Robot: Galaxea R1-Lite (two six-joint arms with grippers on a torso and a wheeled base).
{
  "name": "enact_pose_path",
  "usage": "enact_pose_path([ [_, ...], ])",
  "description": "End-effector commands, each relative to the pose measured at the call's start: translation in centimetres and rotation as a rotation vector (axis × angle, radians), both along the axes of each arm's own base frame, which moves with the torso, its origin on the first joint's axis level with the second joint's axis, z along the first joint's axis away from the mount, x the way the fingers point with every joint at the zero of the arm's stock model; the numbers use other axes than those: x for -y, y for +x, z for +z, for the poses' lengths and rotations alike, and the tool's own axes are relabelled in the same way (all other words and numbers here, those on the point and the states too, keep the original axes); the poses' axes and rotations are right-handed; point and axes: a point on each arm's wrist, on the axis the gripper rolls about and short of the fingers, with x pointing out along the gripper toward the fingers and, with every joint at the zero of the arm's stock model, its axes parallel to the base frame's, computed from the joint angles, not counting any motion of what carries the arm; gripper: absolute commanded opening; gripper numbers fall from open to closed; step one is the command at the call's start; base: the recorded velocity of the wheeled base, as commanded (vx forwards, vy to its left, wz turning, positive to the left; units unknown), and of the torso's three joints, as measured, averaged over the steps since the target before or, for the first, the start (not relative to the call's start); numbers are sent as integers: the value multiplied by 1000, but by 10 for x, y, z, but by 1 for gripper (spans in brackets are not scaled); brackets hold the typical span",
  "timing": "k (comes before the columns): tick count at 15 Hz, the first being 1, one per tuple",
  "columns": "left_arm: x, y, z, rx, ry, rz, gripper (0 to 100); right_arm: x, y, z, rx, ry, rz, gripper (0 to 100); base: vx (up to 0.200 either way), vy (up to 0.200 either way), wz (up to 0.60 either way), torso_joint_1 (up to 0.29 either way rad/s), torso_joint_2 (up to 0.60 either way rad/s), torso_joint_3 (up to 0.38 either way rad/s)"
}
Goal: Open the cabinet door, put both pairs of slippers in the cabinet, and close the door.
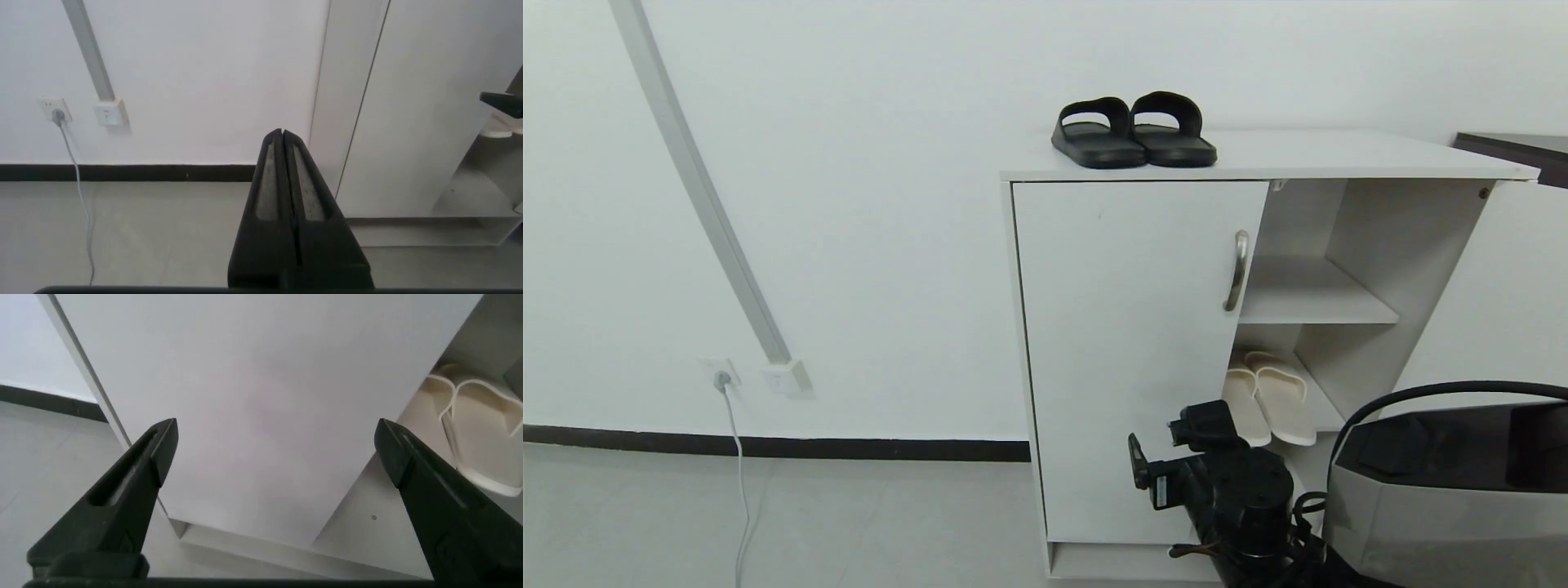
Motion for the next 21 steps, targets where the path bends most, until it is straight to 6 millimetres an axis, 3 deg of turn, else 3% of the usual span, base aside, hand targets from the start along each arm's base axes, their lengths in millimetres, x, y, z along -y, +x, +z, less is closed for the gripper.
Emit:
enact_pose_path([
  [1,0,0,0,-1,-1,0,0,0,1,-3,-4,-7,-3,100,0,0,0,0,0,0],
  [9,0,0,0,-1,0,0,0,-4,5,1,14,16,-5,100,0,0,0,3,-27,-24],
  [21,0,0,0,-1,5,0,0,-5,7,3,22,21,-6,100,0,0,0,111,-436,-327],
])
